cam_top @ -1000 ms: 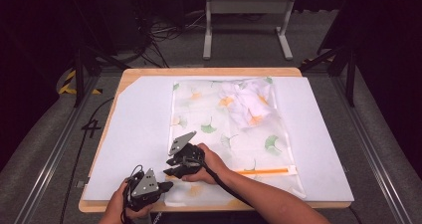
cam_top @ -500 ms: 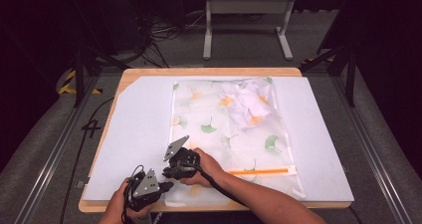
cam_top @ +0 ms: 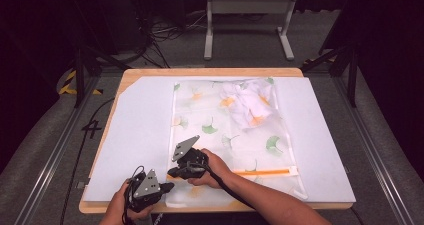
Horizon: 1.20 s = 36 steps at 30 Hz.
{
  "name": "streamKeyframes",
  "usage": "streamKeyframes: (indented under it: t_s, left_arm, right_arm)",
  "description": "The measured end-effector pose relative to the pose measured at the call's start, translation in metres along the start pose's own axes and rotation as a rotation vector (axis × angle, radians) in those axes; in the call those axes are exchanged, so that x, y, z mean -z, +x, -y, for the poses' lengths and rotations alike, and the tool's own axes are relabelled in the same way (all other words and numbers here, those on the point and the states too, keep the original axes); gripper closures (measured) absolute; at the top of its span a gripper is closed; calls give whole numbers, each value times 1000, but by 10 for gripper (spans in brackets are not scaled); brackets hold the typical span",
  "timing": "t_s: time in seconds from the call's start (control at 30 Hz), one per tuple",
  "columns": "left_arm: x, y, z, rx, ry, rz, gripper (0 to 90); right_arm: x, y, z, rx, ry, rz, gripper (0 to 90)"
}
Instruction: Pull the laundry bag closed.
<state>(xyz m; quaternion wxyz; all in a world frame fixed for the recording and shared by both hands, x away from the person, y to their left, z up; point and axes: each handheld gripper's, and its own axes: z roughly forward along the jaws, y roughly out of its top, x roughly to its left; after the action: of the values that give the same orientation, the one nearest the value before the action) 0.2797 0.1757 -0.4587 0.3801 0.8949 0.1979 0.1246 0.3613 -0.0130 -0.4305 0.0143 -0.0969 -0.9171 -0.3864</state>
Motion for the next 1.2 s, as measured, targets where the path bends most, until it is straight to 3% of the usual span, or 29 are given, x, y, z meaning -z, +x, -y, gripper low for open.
streamKeyframes:
  t_s: [0.23, 0.37, 0.4, 0.5, 0.63, 0.73, 0.87, 0.97, 1.2]
  left_arm:
    - [0, 0, 0, 2, 0, -1, 900]
    - [0, 1, 0, 10, -2, 8, 900]
    - [0, 1, 0, 10, -2, 8, 900]
    - [0, 1, 0, 8, -2, 6, 900]
    - [0, 1, 1, 6, -4, 6, 900]
    - [0, 0, 1, 2, -4, 4, 900]
    - [0, 1, 1, 6, -5, 7, 900]
    - [0, 1, 1, 4, -5, 7, 900]
    - [0, 1, 1, 7, -7, 9, 900]
  right_arm:
    - [2, -3, 8, 0, 14, 20, 900]
    - [5, -6, 7, -23, -11, 32, 841]
    - [4, -6, 2, -40, -25, 34, 782]
    - [1, -7, -2, -52, -26, 47, 729]
    - [-12, -14, -3, -128, 12, 0, 658]
    - [-17, -16, -3, -154, 8, -29, 682]
    - [-20, -13, -5, -134, 24, -25, 732]
    - [-19, -9, -7, -116, 12, -31, 880]
    - [-14, -8, -5, -91, 9, -36, 899]
